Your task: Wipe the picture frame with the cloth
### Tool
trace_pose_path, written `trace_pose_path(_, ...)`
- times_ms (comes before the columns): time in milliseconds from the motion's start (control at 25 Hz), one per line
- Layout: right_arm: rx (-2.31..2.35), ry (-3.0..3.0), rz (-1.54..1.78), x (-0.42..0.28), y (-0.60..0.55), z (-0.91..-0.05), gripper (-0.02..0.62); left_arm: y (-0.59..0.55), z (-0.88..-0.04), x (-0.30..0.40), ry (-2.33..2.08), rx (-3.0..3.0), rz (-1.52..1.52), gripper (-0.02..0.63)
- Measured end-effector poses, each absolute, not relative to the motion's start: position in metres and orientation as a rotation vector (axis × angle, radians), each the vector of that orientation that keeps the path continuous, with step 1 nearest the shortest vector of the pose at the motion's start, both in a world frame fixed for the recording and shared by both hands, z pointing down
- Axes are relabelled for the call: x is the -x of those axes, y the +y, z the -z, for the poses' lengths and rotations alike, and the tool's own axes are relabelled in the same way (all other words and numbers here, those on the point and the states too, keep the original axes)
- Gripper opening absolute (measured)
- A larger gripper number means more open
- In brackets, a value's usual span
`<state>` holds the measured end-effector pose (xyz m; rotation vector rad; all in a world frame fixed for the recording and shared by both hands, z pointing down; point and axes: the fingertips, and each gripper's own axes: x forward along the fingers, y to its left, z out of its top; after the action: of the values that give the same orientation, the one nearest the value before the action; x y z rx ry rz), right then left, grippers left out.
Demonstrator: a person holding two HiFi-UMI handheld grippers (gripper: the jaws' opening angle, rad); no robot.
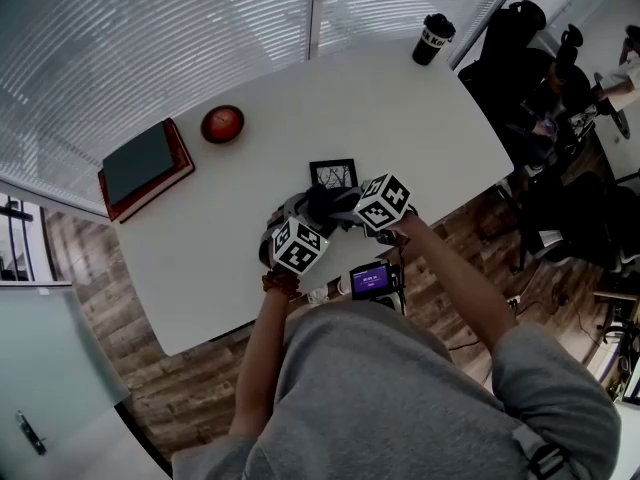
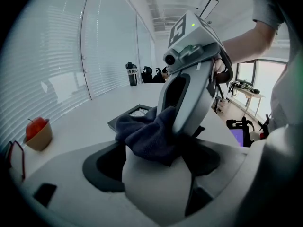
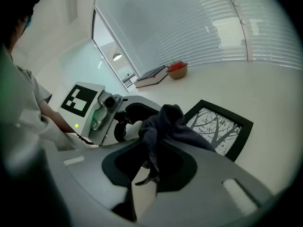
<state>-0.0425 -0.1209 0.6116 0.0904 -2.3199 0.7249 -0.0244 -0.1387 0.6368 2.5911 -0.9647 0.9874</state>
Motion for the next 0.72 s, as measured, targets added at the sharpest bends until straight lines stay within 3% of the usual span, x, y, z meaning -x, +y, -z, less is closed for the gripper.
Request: trace_pose_path(720, -0.005, -2.383, -0.897, 0.039, -0.113, -0.600, 0.064, -0.137, -0.636, 0.023, -0.954, -2.599, -0.986, 0.364)
